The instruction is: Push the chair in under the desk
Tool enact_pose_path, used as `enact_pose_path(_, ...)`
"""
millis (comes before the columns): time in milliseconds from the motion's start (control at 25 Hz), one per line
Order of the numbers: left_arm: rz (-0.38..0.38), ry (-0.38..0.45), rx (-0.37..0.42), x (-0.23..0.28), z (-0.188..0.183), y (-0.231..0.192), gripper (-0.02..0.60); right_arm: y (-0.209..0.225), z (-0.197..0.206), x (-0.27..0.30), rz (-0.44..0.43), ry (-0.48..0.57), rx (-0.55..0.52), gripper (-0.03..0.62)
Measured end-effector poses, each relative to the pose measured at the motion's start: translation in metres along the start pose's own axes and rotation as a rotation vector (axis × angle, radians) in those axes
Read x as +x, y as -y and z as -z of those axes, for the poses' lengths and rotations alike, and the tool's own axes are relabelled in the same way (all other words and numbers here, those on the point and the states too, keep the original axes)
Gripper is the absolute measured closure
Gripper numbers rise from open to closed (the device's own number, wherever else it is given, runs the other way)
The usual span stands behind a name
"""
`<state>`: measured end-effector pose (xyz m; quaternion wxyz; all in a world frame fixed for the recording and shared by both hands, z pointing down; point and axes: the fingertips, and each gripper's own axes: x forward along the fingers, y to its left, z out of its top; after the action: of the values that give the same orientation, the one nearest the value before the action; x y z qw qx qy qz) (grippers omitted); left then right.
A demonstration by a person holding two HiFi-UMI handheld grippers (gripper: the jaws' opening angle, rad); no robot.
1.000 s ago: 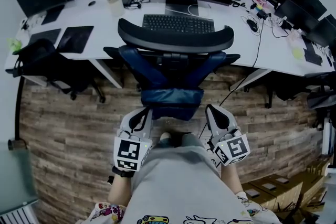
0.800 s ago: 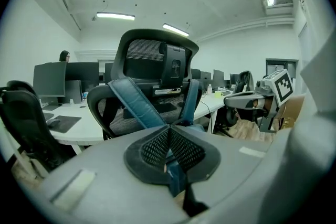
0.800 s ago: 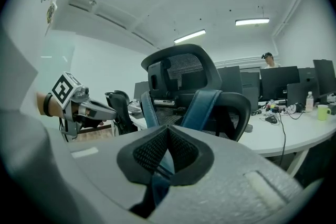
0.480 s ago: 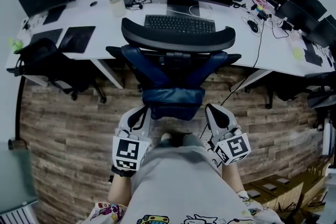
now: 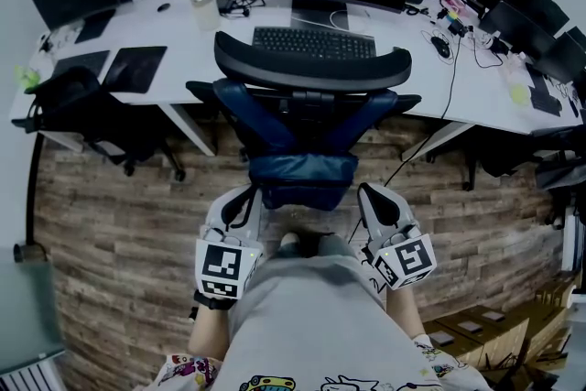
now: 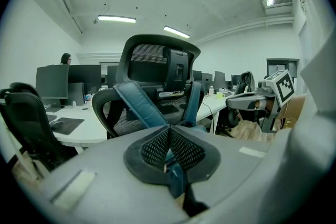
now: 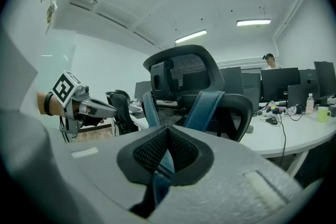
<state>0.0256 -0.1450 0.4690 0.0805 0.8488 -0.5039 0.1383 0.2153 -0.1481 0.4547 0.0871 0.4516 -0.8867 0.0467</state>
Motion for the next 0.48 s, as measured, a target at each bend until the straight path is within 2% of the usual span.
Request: enact_pose_path(480, -0.002, 0.002, 0.000, -0.0013, 0.0002, -0.0024, 0.571, -0.0016, -0.0002, 0.0015, 0.002, 0.001, 0.000, 0.592)
